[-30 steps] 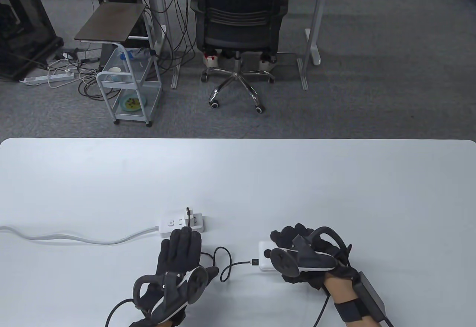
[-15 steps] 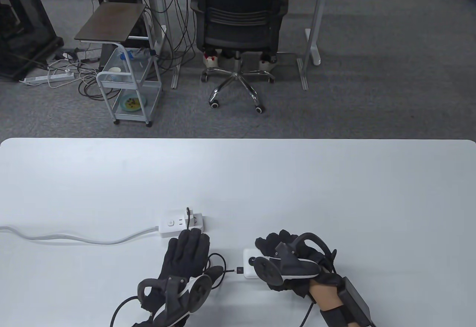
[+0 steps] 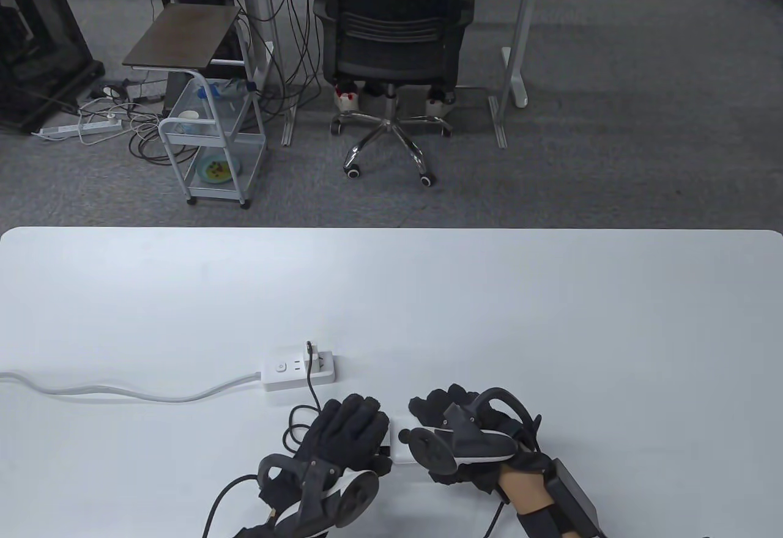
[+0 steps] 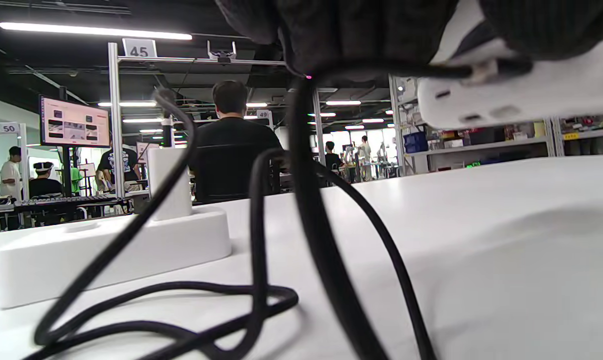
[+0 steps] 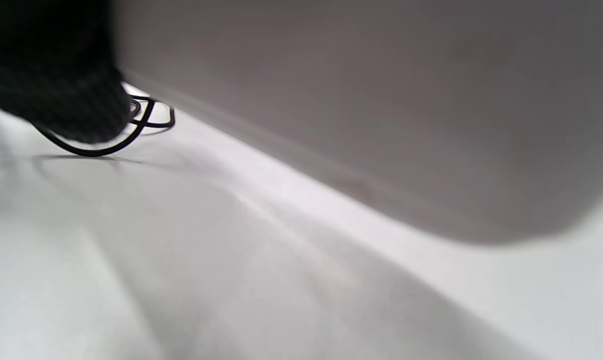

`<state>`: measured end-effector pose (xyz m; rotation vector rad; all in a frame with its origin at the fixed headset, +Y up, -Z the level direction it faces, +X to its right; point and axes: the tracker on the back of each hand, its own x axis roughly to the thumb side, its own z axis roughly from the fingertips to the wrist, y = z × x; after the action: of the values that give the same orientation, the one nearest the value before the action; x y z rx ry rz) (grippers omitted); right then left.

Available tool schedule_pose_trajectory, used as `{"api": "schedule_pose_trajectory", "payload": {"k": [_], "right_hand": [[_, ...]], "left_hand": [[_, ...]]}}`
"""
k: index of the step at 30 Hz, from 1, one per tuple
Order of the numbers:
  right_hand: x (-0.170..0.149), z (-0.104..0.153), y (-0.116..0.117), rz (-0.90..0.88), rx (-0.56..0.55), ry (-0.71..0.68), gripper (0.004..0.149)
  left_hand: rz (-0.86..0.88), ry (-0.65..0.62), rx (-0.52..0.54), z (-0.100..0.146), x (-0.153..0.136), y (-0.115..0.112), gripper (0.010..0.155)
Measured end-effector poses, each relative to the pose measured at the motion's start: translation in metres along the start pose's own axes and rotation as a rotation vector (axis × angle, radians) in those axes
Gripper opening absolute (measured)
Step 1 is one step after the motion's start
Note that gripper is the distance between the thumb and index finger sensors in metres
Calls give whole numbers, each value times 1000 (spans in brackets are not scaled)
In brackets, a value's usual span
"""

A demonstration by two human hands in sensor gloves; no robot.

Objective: Unplug the charger and disconnect the battery pack

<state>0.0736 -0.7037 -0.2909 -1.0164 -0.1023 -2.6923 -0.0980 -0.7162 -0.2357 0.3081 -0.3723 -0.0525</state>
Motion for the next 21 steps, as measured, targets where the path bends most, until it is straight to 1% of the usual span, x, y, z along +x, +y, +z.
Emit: {"api": "schedule_pose_trajectory", "payload": {"k": [2, 5, 7, 8, 9, 10, 16, 19, 21], "right_hand": [[-1, 1, -1, 10, -14, 4, 104], [-4, 3, -2, -23, -23, 8, 104], [-5, 2, -2, -13, -24, 9, 104], [-5, 3, -2, -17, -27, 8, 104], [-5, 3, -2, -17, -25, 6, 104], [-5, 3, -2, -15, -21, 10, 104], [-4, 3, -2, -9, -15, 8, 104], [-2, 3, 0, -6, -11, 3, 104], [-1, 2, 0, -7, -8, 2, 104]], "left_hand": [[10, 16, -4, -1, 0, 0, 60], [29, 15, -1, -2, 0, 0, 55], [29, 12, -19, -3, 0, 0, 51], [47, 1, -44, -4, -1, -1, 49], [69, 1, -59, -5, -2, -1, 49], [85, 4, -53, -5, -2, -2, 48], [27, -2, -54, -6, 2, -3, 47], [20, 1, -73, -7, 1, -3, 46], [17, 5, -65, -7, 0, -4, 46]]}}
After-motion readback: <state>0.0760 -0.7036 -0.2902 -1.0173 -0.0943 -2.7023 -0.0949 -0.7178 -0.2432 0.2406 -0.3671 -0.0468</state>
